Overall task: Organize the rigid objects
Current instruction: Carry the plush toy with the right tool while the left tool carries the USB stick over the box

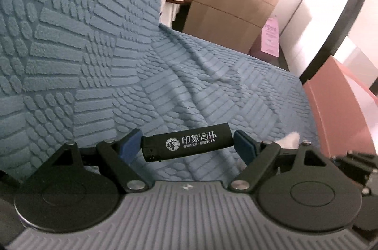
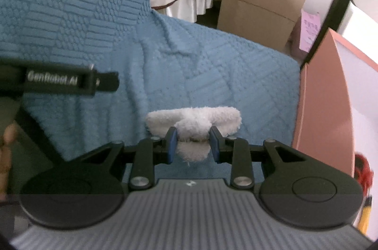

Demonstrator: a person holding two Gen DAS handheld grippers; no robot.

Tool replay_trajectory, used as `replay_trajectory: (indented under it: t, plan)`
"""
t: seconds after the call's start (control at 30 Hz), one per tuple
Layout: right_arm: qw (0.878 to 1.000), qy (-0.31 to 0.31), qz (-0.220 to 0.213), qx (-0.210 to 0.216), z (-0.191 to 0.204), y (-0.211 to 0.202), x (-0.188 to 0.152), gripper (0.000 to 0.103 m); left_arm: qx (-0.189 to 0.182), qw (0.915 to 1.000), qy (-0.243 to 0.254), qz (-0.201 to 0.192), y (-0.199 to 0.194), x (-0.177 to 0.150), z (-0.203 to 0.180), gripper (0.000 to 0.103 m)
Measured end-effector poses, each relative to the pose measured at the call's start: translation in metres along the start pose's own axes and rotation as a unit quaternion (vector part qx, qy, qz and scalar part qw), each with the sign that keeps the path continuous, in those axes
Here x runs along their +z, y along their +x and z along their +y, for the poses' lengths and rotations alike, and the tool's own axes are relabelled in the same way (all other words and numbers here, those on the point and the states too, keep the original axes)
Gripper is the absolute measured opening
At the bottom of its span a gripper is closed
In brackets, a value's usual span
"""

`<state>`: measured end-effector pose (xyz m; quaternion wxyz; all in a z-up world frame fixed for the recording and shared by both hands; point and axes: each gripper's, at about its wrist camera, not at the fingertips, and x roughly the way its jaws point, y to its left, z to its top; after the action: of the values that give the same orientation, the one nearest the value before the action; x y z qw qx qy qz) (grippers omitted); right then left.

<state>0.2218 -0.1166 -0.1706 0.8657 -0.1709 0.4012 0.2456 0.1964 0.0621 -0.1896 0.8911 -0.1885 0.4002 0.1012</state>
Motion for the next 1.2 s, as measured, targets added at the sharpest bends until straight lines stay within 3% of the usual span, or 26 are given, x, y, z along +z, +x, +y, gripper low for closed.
replay_trajectory:
  t: [0.27,0.4,0.6,0.83,1.03,1.2]
  plan:
    - [0.999,0.043,0.028,0.003,-0.005,-0.006,-0.023,0.036,-0.012,0.9999,-0.003,0.007,-0.005,-0.002,-0.002,0.087]
    - [0.998,0.036,0.044,-0.006,-0.003,0.003,-0.025,0.052,-0.012,0.9999,-0.001,0.009,-0.004,-0.002,-0.003,0.087]
    - [0.998,0.036,0.045,0.002,-0.003,0.012,-0.021,0.051,-0.014,0.9998,0.008,0.013,0.0,-0.002,-0.006,0.087]
    - [0.997,0.056,0.046,-0.01,-0.005,0.017,-0.019,0.034,-0.034,0.9991,0.009,0.023,0.002,-0.002,-0.007,0.087]
    - [0.996,0.073,0.031,-0.036,-0.006,0.01,-0.017,0.033,-0.045,0.9986,0.012,0.026,0.0,0.001,-0.008,0.087]
    - [0.994,0.105,0.022,-0.034,-0.014,-0.003,-0.009,0.033,-0.065,0.9976,0.014,0.022,-0.007,0.006,-0.01,0.087]
